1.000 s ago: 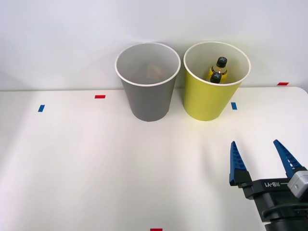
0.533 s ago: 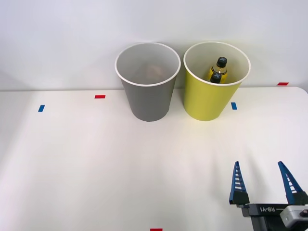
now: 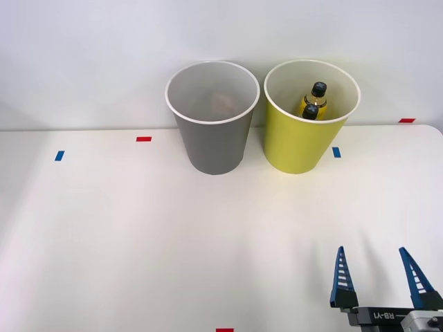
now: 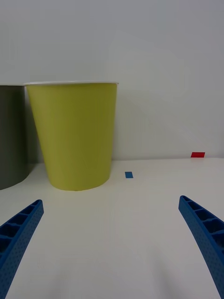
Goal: Put cans in the gray bin, plastic bottles in the light green bin
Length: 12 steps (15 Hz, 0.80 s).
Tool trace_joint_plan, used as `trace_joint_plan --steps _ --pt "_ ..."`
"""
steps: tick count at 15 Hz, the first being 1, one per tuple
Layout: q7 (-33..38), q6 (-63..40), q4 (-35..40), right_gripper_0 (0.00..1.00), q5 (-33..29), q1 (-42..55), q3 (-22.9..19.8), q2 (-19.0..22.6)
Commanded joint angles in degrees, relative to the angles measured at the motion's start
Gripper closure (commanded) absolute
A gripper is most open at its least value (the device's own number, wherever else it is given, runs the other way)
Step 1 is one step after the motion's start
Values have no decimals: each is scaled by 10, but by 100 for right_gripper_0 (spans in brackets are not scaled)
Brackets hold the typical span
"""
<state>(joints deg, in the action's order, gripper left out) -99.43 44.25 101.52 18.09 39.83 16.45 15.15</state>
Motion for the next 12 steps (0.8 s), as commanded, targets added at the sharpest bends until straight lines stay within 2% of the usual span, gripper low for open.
trace_joint_plan --steps 1,2,4,6,12 --pt "8 -20 0 0 -8 1 -4 -4" --pt "39 -22 0 0 -30 1 -11 -6" --pt "151 -22 1 0 -97 9 -28 -17" --pt "203 -22 0 0 -137 24 -36 -28" --pt "187 7 0 0 -152 87 -16 -21"
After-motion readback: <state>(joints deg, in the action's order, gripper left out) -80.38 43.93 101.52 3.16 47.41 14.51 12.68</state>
